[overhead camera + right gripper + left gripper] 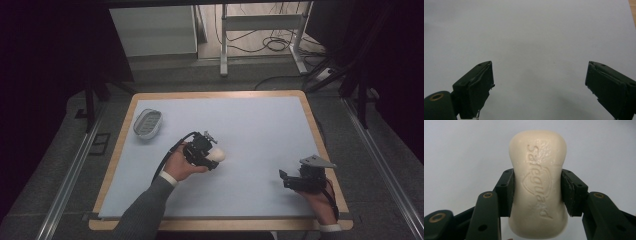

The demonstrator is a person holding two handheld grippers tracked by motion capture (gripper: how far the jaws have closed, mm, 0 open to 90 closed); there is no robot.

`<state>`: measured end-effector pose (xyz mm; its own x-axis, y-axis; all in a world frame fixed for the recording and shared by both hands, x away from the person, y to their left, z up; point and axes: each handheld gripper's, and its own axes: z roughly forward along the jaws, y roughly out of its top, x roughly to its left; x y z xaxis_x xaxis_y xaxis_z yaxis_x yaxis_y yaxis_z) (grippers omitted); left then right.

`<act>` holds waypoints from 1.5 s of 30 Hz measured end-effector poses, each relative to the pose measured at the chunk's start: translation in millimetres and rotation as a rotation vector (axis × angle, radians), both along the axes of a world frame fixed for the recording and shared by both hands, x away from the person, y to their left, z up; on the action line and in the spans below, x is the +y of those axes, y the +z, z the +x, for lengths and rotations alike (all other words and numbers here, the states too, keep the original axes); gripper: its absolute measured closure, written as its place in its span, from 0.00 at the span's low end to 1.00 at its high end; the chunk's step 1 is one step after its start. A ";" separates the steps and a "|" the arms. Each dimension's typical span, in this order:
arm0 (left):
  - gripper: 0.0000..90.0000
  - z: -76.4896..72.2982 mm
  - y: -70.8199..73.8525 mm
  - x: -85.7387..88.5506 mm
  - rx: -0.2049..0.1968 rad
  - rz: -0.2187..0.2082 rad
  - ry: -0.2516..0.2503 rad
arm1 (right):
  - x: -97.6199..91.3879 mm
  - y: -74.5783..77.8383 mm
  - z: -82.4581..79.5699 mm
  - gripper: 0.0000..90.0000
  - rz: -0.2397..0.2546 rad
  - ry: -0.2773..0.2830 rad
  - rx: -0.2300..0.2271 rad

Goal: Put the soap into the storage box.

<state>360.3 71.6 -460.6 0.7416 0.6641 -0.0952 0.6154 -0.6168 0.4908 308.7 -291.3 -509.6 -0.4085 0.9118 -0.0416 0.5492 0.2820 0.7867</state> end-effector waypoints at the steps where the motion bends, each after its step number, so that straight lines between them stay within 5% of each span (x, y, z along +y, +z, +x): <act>1: 0.55 2.6 0.9 5.8 0.001 0.007 0.015 | -0.7 -0.2 0.2 0.09 0.000 0.000 -0.001; 15: 0.55 8.0 9.4 45.7 -0.013 0.020 0.079 | -2.3 -0.7 0.8 0.09 0.004 -0.008 0.002; 17: 0.55 7.7 10.5 52.1 -0.051 0.020 0.104 | -3.1 -0.2 0.8 0.09 0.006 -0.011 0.003; 45: 0.55 24.3 16.5 106.8 -0.031 0.052 0.210 | -3.0 -1.6 0.9 0.09 -0.003 -0.011 0.011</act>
